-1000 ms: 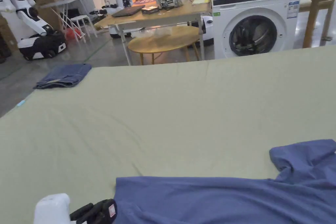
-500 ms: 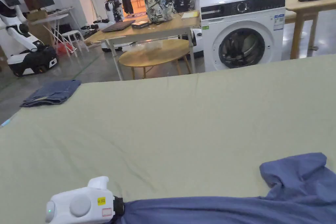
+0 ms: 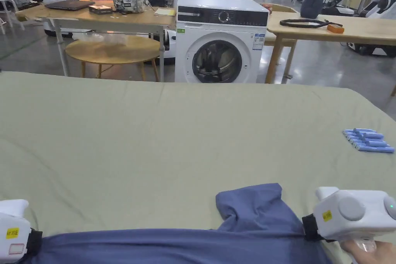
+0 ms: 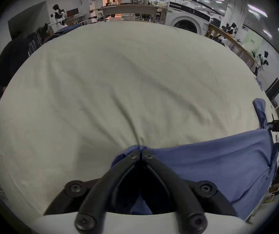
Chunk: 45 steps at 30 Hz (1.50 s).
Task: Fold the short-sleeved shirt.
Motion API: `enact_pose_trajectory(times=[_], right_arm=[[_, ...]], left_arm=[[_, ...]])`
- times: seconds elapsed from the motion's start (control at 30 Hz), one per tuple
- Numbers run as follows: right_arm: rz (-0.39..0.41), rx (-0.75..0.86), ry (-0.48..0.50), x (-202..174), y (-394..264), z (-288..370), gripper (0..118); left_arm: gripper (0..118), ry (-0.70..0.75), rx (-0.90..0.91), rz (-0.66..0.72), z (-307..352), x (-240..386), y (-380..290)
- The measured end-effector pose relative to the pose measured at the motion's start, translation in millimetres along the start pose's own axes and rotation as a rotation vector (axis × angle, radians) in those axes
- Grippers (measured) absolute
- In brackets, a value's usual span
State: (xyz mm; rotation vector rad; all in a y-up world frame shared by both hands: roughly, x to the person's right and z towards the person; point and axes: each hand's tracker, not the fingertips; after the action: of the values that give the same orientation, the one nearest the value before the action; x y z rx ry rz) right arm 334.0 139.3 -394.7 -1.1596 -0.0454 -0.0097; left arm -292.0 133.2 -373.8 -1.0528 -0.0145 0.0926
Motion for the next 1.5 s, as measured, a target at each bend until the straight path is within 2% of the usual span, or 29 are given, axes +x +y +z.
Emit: enact_pose_trajectory(times=[0.03, 0.07, 0.2, 0.33, 0.4, 0.43, 0.57, 0.67, 0.8, 0.83, 0.87, 0.9, 0.93, 1.0, 1.1, 1.2, 1.23, 1.33, 1.37, 1.4, 1.43, 1.5], right_arm=[[0.017, 0.037, -0.005, -3, -5, 8, 5], [0.037, 0.058, 0.0, -5, -7, 16, 1], [0.023, 0.141, 0.052, -2, -17, 33, 1], [0.007, 0.304, 0.098, 8, -63, 105, 1], [-0.015, 0.357, 0.148, 16, -100, 136, 1], [-0.023, 0.368, 0.14, 16, -125, 150, 1], [-0.051, 0.356, 0.076, 19, -211, 179, 1], [-0.133, 0.283, 0.063, 22, -262, 179, 1], [-0.15, 0.249, 0.058, 15, -296, 157, 1], [-0.153, 0.257, 0.055, 15, -301, 146, 3], [-0.15, 0.263, 0.05, 13, -307, 141, 20], [-0.135, 0.271, 0.05, 11, -310, 139, 43], [-0.12, 0.286, 0.009, 7, -311, 139, 57], [-0.088, 0.34, -0.034, -8, -304, 158, 59], [-0.043, 0.453, -0.013, -19, -290, 190, 59], [-0.022, 0.572, 0.053, -44, -271, 221, 59], [-0.015, 0.604, 0.082, -47, -266, 226, 55], [-0.007, 0.648, 0.165, -70, -249, 238, 41], [-0.002, 0.642, 0.163, -77, -243, 239, 8], [0.005, 0.662, 0.169, -83, -242, 238, 0], [0.029, 0.68, 0.209, -88, -240, 237, 0], [0.04, 0.68, 0.216, -93, -237, 231, 0]], left_arm=[[0, -0.001, 0.003, 0.007, -1, -1, 0], [0, 0.0, 0.009, 0.009, 2, 2, -3], [0, -0.016, 0.058, -0.021, 17, -2, -8], [0, -0.179, 0.229, 0.053, 99, -21, -32], [0, -0.214, 0.285, 0.053, 139, -29, -58], [0, -0.223, 0.282, 0.04, 154, -33, -75], [0, -0.227, 0.276, 0.054, 185, -41, -152], [0, -0.237, 0.227, 0.112, 182, -43, -199], [0, -0.223, 0.208, 0.102, 161, -44, -236], [12, -0.199, 0.202, 0.108, 155, -44, -242], [37, -0.189, 0.214, 0.116, 153, -45, -245], [51, -0.173, 0.236, 0.121, 152, -45, -246], [55, -0.161, 0.252, 0.128, 155, -44, -245], [55, -0.184, 0.323, 0.142, 173, -37, -239], [55, -0.198, 0.457, 0.098, 209, -20, -222], [52, -0.203, 0.572, 0.048, 252, 21, -202], [42, -0.209, 0.597, 0.042, 261, 30, -198], [27, -0.241, 0.633, 0.044, 272, 37, -196], [5, -0.26, 0.637, 0.044, 274, 42, -194], [0, -0.267, 0.653, 0.047, 275, 43, -196], [0, -0.295, 0.685, 0.043, 276, 44, -197], [0, -0.302, 0.647, 0.06, 274, 43, -194]])
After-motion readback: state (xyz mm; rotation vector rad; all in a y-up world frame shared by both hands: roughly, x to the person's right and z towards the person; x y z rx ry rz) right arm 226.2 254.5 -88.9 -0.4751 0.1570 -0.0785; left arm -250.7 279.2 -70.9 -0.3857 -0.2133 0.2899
